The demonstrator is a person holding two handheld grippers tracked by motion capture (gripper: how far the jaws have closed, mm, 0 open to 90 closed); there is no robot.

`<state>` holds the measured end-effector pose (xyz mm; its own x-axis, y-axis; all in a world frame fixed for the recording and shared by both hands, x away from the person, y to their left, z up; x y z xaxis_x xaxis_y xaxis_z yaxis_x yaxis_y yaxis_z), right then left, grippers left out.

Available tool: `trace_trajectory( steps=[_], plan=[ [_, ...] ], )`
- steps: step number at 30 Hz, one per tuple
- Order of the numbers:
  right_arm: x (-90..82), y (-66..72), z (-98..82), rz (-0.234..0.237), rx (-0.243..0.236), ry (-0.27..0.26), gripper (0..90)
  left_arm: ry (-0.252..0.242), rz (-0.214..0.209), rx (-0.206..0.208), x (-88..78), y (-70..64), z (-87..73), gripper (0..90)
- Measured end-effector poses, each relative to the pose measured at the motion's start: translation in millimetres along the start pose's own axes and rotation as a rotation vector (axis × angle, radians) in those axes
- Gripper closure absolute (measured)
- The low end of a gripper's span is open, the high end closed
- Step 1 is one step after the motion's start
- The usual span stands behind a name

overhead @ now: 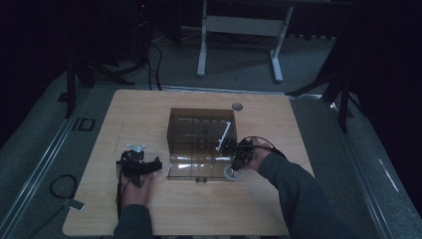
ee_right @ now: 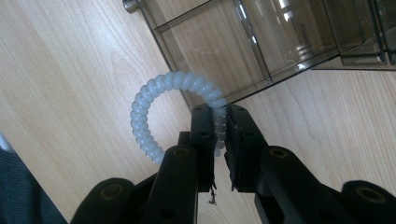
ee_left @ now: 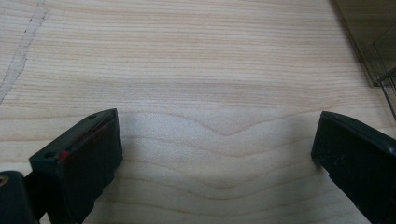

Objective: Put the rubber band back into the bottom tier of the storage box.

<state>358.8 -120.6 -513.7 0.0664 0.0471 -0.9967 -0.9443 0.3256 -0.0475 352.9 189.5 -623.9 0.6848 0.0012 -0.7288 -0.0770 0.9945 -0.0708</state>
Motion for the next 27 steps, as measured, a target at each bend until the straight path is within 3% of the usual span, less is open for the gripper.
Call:
trace_trajectory(
  steps=[27],
  plan=[
    [8.4, -14.9, 10.2, -0.016, 0.042, -0.012, 81.9, 0.000, 0.001, 0.003, 0.0, 0.2, 0.1, 1.8]
  ],
)
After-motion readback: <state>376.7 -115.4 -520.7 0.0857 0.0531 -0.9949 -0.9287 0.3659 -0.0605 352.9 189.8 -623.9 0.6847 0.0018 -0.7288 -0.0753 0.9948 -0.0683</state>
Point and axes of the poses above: each handheld gripper's, and its own axes: x roughly forward along the jaws, z roughly out of its top, y roughly to its left, the point moved 5 cm from there along x, roughly forward along the jaws, and after that the axes turned 4 degrees about -x, right-handed, at the moved point
